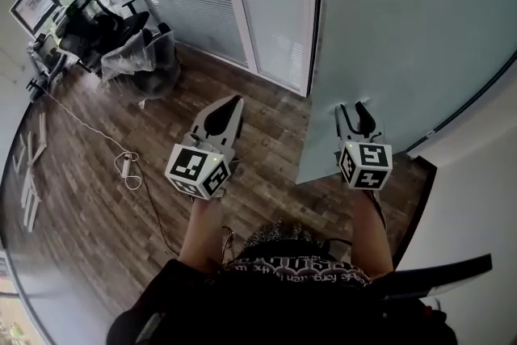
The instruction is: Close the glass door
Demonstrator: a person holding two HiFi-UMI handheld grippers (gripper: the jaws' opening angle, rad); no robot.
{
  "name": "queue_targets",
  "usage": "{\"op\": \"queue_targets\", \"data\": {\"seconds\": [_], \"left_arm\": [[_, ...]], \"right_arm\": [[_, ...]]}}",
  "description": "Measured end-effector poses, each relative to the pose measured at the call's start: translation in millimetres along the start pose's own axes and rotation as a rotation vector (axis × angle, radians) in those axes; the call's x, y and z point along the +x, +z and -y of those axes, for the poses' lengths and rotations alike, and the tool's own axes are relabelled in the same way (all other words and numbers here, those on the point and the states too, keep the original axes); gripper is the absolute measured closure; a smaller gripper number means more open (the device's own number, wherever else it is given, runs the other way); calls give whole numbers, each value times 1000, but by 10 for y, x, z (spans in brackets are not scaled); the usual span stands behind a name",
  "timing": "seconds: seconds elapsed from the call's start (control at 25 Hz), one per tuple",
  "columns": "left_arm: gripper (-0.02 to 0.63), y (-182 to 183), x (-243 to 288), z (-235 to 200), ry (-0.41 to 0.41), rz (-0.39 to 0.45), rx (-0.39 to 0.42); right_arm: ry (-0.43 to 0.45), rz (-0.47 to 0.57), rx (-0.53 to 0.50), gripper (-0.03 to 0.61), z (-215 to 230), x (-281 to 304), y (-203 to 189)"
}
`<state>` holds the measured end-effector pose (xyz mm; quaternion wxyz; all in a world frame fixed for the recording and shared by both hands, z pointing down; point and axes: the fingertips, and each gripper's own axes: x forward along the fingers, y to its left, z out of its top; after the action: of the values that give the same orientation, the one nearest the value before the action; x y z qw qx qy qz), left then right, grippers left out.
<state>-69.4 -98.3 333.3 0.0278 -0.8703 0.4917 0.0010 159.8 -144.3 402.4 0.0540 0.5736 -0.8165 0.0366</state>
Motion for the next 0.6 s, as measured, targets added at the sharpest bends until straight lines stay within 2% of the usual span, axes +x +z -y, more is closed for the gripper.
{"op": "queue_targets", "data": {"seconds": [0.16, 0.6], "left_arm": [[612, -6, -43, -44, 32, -6, 6], [612, -99, -178, -93, 105, -12, 9]], "right_arm": [[-10, 7, 5, 449, 3, 80, 58], [-12, 31, 2, 453, 27, 264, 85]]}}
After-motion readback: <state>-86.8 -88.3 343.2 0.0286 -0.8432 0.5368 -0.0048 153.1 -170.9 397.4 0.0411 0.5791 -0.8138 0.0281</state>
